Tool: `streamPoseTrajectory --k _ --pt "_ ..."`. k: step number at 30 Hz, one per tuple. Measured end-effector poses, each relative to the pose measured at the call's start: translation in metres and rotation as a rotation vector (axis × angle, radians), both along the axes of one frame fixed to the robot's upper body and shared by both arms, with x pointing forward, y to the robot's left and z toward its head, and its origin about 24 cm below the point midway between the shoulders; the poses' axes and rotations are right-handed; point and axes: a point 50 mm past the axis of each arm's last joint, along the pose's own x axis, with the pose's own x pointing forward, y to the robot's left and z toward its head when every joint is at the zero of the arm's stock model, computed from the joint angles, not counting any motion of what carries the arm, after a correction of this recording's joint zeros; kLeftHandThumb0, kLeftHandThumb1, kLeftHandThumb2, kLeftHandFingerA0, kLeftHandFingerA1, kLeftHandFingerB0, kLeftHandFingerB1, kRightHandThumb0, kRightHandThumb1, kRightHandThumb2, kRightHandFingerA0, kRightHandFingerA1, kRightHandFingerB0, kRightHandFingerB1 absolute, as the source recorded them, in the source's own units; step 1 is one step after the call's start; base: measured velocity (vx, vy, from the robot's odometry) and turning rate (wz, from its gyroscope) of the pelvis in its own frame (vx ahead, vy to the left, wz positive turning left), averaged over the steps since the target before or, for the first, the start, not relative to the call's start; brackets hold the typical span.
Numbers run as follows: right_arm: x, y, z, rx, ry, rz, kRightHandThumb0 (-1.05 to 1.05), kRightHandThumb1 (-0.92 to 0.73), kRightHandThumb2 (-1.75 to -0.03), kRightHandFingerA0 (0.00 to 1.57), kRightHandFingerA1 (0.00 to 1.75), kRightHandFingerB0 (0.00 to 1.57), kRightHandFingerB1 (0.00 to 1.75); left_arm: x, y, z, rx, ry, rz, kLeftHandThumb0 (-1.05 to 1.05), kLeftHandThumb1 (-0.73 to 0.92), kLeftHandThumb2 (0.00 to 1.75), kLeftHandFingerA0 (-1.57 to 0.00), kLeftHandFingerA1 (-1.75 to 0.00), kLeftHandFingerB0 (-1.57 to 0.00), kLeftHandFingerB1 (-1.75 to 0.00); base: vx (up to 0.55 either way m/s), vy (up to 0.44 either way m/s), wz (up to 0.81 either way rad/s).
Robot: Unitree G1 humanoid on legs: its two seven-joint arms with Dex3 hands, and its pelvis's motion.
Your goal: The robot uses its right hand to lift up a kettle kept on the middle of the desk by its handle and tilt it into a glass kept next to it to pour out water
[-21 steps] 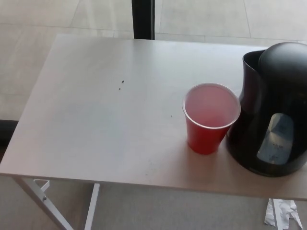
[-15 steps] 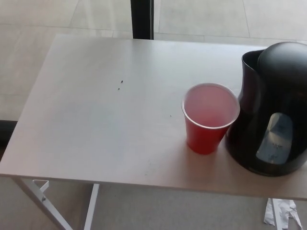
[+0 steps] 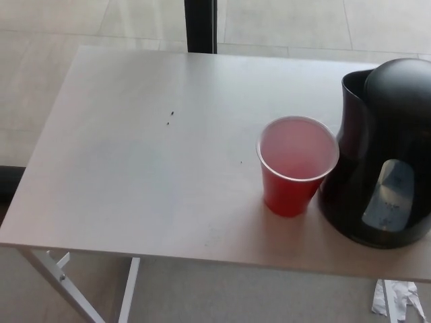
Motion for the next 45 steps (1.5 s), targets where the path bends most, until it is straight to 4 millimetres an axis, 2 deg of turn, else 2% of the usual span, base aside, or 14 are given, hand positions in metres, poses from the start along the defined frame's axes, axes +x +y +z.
streamPoseTrajectory --k 2,3,4,19,20,22,23,24,25,26,39,40,41,45 --pt "0.015 0.009 0.014 -0.028 -0.031 0.069 -0.77 -0.59 -0.58 0.08 0.55 0.11 0.39 0.0 0.0 0.0 -0.003 0.0 -0.001 -0.81 0.68 1.06 -0.49 -0.65 -0.26 -0.57 0.0 0.0 0.0" --pt "0.02 0.013 0.019 -0.031 -0.047 0.095 -0.4 -0.35 -0.95 0.0 0.51 0.0 0.52 0.0 0.0 0.0 -0.004 0.0 -0.001 -0.83 0.69 1.05 -0.48 -0.65 -0.27 -0.59 0.0 0.0 0.0" --pt "0.028 0.018 0.025 -0.034 -0.07 0.129 -0.76 -0.51 -0.87 0.1 0.51 0.05 0.27 0.0 0.0 0.0 -0.005 0.0 -0.002 -0.78 0.82 0.64 -0.51 -0.59 -0.28 -0.54 0.0 0.0 0.0" --pt "0.094 0.132 0.047 -0.108 0.039 0.762 -0.61 -0.42 -0.83 0.0 0.44 0.04 0.26 -0.001 -0.001 0.0 -0.014 -0.011 -0.01 -0.78 0.84 0.64 -0.54 -0.58 -0.3 -0.53 0.0 0.0 0.0" --pt "0.094 0.134 0.044 -0.105 0.059 0.776 -0.59 -0.59 -0.58 0.1 0.35 0.03 0.23 -0.001 -0.001 -0.001 -0.014 -0.01 -0.012 -0.8 0.81 0.64 -0.55 -0.6 -0.34 -0.55 0.0 0.0 0.0" --pt "0.094 0.136 0.039 -0.107 0.108 0.801 -0.61 -0.4 -0.81 0.01 0.38 0.0 0.21 -0.001 -0.001 -0.001 -0.015 -0.01 -0.012 -0.75 0.82 0.64 -0.57 -0.58 -0.33 -0.52 0.0 0.0 0.0" --pt "0.094 0.134 0.038 -0.109 0.125 0.805 -0.6 -0.39 -0.79 0.0 0.35 0.0 0.2 -0.001 -0.001 -0.001 -0.015 -0.011 -0.012 -0.74 0.66 1.04 -0.53 -0.66 -0.29 -0.58 0.0 0.0 0.0" --pt "0.094 0.133 0.035 -0.109 0.144 0.809 -0.57 -0.37 -0.78 0.0 0.36 0.0 0.21 -0.001 -0.001 -0.001 -0.015 -0.011 -0.012 -0.78 0.79 0.65 -0.58 -0.57 -0.33 -0.51 0.0 0.0 0.0" --pt "0.094 0.133 0.034 -0.107 0.151 0.81 -0.52 -0.35 -0.76 0.0 0.34 0.0 0.21 -0.001 -0.001 -0.001 -0.015 -0.011 -0.013 -0.75 0.65 1.03 -0.54 -0.67 -0.32 -0.61 0.0 0.0 0.0" --pt "0.093 0.132 0.031 -0.101 0.164 0.811 -0.56 -0.36 -0.75 0.0 0.3 0.0 0.18 0.0 -0.001 -0.001 -0.016 -0.01 -0.013 -0.76 0.82 0.64 -0.6 -0.6 -0.34 -0.53 0.0 0.0 0.0" --pt "0.092 0.121 0.012 -0.102 0.298 0.781 -0.53 -0.51 -0.59 0.05 0.3 0.06 0.21 0.0 -0.002 -0.001 -0.015 -0.011 -0.017 -0.74 0.8 0.64 -0.64 -0.59 -0.38 -0.52 0.0 0.0 0.0" --pt "0.092 0.121 0.011 -0.104 0.302 0.781 -0.56 -0.51 -0.64 0.08 0.39 0.09 0.23 0.0 -0.002 -0.002 -0.018 -0.01 -0.015 -0.71 0.64 1.02 -0.54 -0.65 -0.35 -0.59 0.0 0.0 0.0" --pt "0.093 0.121 0.011 -0.102 0.298 0.781 -0.33 -0.4 -0.94 0.01 0.5 0.0 0.49 0.0 -0.002 -0.002 -0.019 -0.008 -0.015 -0.71 0.64 1.02 -0.54 -0.65 -0.35 -0.59 0.0 0.0 0.0" --pt "0.101 0.126 0.016 -0.109 0.266 0.779 -0.58 -0.46 -0.72 0.16 0.45 0.08 0.36 0.001 -0.003 -0.002 -0.017 -0.005 -0.02 -0.77 0.82 0.64 -0.6 -0.6 -0.4 -0.54 0.0 0.0 0.0"
